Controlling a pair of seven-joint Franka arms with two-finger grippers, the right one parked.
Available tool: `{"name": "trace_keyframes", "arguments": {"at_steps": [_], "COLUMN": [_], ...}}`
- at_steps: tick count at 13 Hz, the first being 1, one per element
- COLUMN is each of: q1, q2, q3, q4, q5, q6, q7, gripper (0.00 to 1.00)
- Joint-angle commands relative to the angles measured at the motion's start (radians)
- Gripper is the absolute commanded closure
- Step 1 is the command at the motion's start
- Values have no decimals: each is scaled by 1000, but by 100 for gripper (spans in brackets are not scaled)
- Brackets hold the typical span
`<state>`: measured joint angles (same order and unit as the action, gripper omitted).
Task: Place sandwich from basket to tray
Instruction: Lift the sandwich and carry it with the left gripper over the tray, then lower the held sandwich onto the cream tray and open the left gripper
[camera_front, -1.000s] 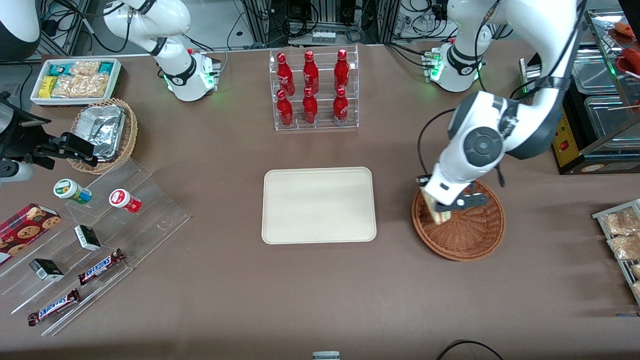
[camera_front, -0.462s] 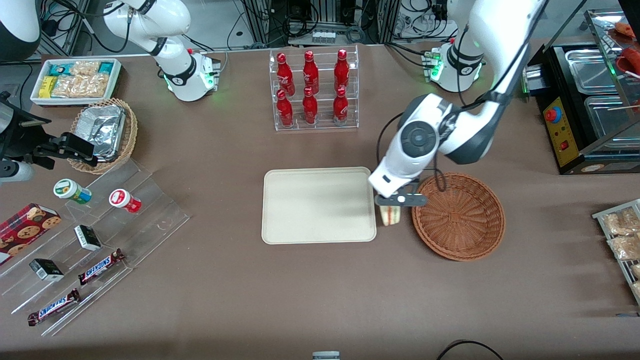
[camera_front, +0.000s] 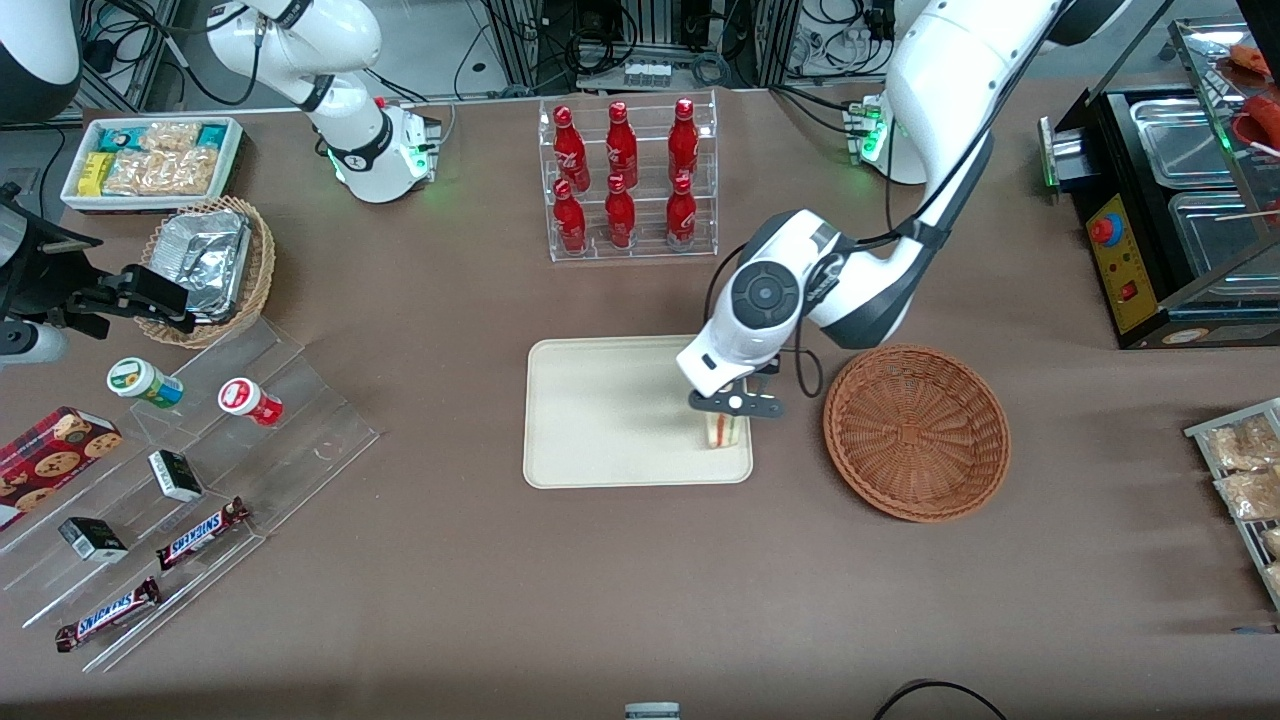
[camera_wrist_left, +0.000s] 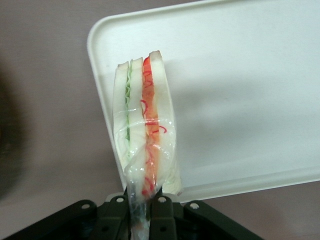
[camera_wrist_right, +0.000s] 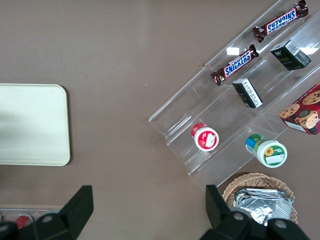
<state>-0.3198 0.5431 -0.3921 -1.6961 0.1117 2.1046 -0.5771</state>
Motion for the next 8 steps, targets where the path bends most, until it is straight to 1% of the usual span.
{"name": "trace_keyframes", "arguments": {"at_steps": [1, 4, 6, 8], "q1": [-24, -53, -56, -56], "q2": [43, 78, 92, 109], "q3": [6, 7, 7, 7], "q4": [52, 110, 113, 115], "q5": [52, 56, 60, 82], "q6": [-9, -12, -11, -9], "q7": [8, 6, 3, -6], "gripper": [100, 100, 100, 100]}}
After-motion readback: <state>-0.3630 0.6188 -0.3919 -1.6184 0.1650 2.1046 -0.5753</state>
